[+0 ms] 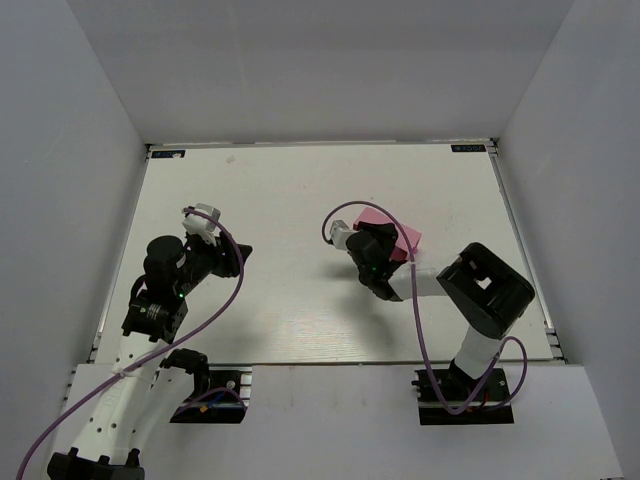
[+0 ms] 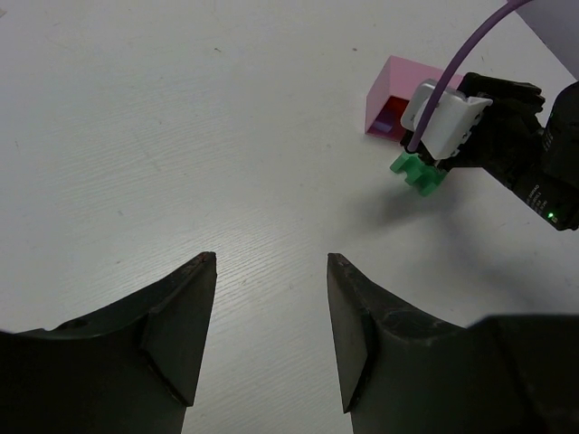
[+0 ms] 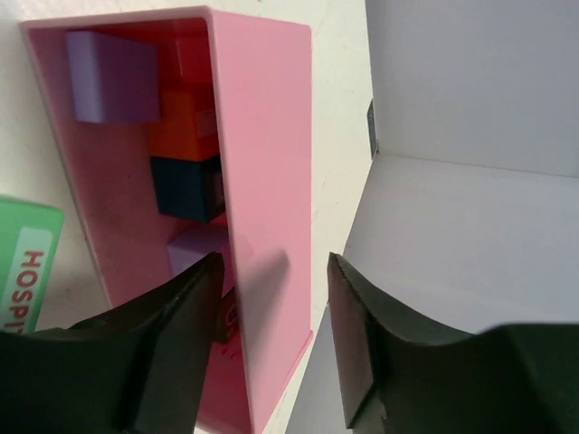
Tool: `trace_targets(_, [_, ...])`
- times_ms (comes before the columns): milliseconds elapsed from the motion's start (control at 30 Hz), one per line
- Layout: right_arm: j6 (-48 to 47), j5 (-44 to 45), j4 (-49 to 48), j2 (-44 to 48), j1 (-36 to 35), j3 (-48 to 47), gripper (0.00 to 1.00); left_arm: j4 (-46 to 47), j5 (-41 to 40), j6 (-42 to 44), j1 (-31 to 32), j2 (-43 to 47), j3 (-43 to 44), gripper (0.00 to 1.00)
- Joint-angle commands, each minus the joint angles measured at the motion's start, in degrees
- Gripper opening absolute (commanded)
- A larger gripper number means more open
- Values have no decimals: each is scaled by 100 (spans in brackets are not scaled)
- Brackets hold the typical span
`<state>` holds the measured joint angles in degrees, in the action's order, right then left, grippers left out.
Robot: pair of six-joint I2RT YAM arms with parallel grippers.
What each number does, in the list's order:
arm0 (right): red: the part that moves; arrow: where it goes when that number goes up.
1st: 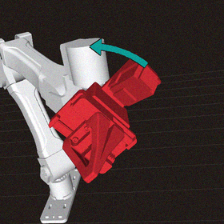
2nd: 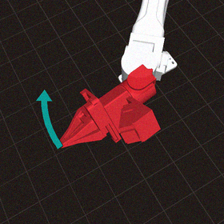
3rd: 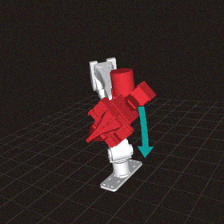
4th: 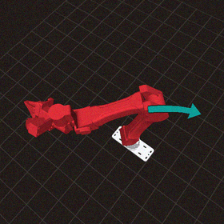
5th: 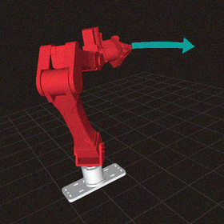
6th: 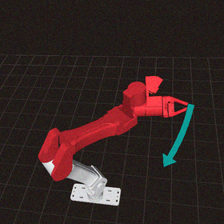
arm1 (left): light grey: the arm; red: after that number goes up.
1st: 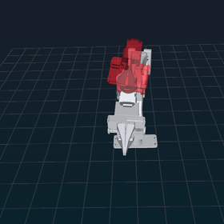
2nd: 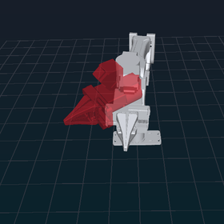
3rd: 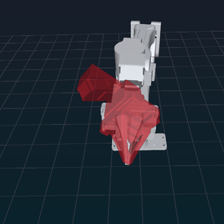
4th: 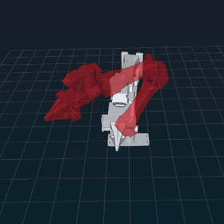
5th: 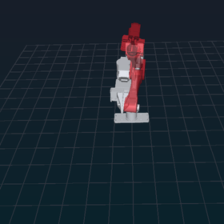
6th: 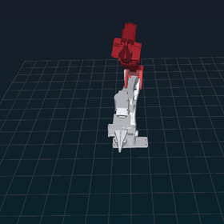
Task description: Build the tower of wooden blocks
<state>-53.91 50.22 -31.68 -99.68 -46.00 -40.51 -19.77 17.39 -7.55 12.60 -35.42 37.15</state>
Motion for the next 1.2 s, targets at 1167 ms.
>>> trace_targets(1167, [2482, -5425, 5760, 1056, 2015, -2716, 90, -36, 54, 43, 23, -35, 232, 68])
